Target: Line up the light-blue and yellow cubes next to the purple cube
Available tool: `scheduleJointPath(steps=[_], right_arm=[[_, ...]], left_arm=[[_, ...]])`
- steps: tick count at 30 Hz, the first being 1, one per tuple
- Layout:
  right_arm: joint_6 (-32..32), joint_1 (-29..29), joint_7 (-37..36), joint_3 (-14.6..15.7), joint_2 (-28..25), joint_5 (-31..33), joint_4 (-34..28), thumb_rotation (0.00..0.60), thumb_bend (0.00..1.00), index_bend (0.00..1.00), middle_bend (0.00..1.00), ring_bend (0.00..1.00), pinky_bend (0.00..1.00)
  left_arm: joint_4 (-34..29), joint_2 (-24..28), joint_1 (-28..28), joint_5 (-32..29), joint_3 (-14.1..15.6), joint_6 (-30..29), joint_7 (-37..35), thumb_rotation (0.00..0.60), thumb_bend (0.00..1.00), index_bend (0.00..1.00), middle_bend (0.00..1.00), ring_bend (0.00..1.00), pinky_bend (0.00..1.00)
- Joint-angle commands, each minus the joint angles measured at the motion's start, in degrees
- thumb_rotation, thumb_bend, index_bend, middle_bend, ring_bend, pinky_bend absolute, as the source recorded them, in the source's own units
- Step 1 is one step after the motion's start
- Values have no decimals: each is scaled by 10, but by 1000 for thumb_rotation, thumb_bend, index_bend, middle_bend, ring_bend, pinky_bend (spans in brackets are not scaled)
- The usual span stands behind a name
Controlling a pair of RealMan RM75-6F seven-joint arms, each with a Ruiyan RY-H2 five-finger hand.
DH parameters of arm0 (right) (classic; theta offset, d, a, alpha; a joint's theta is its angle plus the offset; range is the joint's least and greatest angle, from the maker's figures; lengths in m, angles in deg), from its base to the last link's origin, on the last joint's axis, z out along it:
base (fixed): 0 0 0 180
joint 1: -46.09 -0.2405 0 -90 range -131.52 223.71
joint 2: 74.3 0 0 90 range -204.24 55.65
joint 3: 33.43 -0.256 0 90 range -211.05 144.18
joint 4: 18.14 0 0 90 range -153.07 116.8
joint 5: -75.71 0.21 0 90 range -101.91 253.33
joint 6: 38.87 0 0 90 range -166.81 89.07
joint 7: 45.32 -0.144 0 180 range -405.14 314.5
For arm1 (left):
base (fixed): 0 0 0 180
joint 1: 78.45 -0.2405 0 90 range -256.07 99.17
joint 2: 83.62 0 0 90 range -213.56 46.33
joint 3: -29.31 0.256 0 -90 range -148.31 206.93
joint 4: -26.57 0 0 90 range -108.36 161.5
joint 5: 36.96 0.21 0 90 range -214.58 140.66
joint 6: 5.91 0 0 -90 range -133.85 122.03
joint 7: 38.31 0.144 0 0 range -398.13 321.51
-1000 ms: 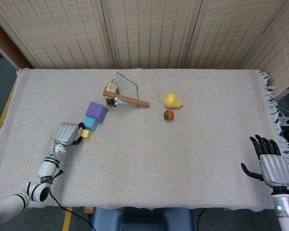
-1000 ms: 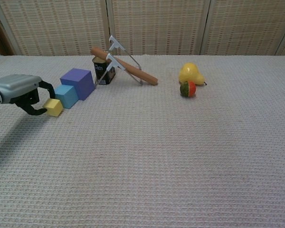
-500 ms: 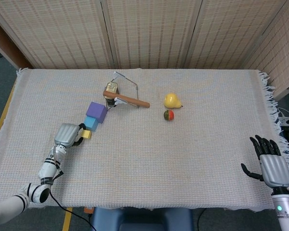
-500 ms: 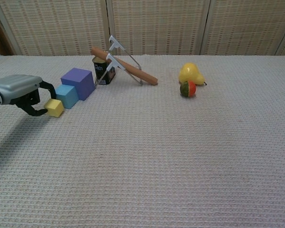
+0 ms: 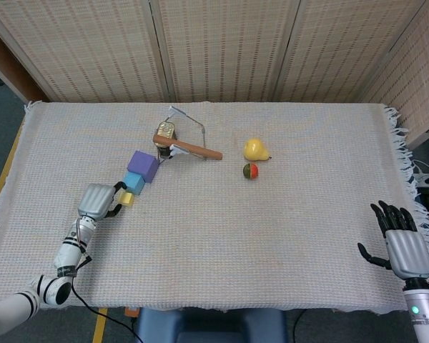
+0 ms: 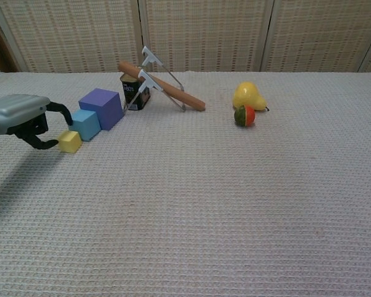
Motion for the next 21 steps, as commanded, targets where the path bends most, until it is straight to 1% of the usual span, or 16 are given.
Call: scheduleJointPath(steps=[1,5,8,13,14,15,16,21], right_arm=[[0,0,0,0,0,0,0,342,105,0,0,0,0],[-2,1,0,1,0,-3,-1,342,104,0,0,0,0],[-3,1,-1,2,0,-6,-2,342,104,0,0,0,0],[-5,2,-1,3,-1,-9,-3,344,104,0,0,0,0],[-6,2,-1,3,-1,-9,-3,343,104,0,0,0,0],[-6,2,-2,3,-1,-9,-3,343,104,0,0,0,0],[-6,2,-2,4,-2,-11,-3,344,105,0,0,0,0],[-10,4,-4,4,-3,-14,-5,342,105,0,0,0,0]], left_arm=[[-18,9,-10,8,6,-16,2,600,363,330,1000,1000,1000],[-37,16,-20,16,14,-31,2,600,364,391,1000,1000,1000],[-52,21,-28,27,17,-50,-2,600,367,418,1000,1000,1000],[-68,28,-38,39,23,-71,-7,600,369,431,1000,1000,1000],[-72,30,-41,41,25,-74,-7,600,369,432,1000,1000,1000],[-79,34,-48,46,34,-77,-5,600,372,430,1000,1000,1000],[-81,37,-51,44,46,-64,6,600,380,419,1000,1000,1000],[-92,43,-49,22,55,-21,43,600,425,348,1000,1000,1000]])
